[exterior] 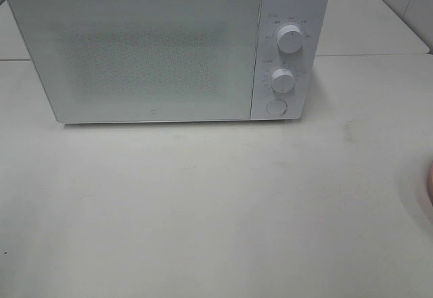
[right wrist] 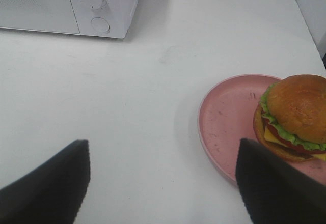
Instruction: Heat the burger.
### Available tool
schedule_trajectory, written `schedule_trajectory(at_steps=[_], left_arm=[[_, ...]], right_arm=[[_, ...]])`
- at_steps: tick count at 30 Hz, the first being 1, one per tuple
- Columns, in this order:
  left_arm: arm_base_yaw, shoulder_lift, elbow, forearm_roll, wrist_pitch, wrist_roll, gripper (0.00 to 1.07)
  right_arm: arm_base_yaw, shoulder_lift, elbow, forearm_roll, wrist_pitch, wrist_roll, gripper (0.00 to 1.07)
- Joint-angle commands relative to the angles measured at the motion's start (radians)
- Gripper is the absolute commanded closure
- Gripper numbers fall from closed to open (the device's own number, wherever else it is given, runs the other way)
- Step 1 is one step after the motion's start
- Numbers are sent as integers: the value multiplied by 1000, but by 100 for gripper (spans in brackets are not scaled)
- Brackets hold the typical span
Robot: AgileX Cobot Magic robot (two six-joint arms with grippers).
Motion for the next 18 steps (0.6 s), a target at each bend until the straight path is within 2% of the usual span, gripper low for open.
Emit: schedule_trajectory(at_steps=[1,7,14,18], left_arm=[[8,-113,5,-12,-12,-8,6],[62,-246,5,-12,-12,-8,6],[63,-387,5,-12,-12,-8,6],[63,-379,5,-12,-13,-8,6]], right_arm=[[-6,-28,-1,1,-9,-10,31],[-6,-28,-1,1,-9,-10,31],[-6,-28,-1,1,-9,-10,31],[-6,-26,-1,1,-9,-10,31]])
